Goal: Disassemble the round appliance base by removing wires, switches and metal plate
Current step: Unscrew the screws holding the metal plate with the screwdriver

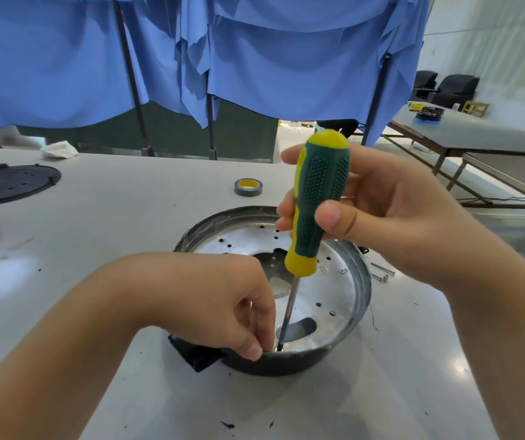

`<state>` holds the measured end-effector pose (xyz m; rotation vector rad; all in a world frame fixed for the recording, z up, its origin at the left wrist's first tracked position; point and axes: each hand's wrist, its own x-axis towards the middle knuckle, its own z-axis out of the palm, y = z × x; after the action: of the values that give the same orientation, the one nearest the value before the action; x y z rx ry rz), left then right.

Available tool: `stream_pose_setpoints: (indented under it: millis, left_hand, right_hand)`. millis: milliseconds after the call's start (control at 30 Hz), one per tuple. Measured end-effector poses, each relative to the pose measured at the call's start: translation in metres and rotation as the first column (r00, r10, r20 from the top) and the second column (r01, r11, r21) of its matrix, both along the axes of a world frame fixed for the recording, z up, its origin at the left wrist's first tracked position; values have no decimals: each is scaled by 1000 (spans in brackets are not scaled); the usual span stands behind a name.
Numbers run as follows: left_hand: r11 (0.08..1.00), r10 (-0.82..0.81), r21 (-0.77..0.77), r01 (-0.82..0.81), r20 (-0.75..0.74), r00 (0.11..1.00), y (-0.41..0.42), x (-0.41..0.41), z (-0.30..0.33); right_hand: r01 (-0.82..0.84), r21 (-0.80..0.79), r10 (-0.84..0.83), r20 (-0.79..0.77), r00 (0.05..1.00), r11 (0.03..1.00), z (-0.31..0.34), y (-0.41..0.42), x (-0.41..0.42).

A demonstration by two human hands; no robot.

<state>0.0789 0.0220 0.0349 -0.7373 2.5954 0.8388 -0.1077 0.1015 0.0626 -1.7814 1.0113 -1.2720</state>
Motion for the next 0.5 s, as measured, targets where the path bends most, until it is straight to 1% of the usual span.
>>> stream_pose_setpoints:
  millis: [167, 333, 500]
  left_hand:
    - [1000, 16, -4, -16, 23, 1000, 1, 0, 1]
    - [1000, 3, -17, -2, 26, 1000, 2, 0, 2]
    - [999, 5, -32, -5, 8, 1000, 5, 0, 2]
  right_hand:
    - [39, 22, -40, 42, 998, 999, -10, -6, 10]
    - [80, 58, -88, 156, 984, 995, -22, -12, 33]
    - [166, -14, -159, 209, 965, 986, -28, -10, 44]
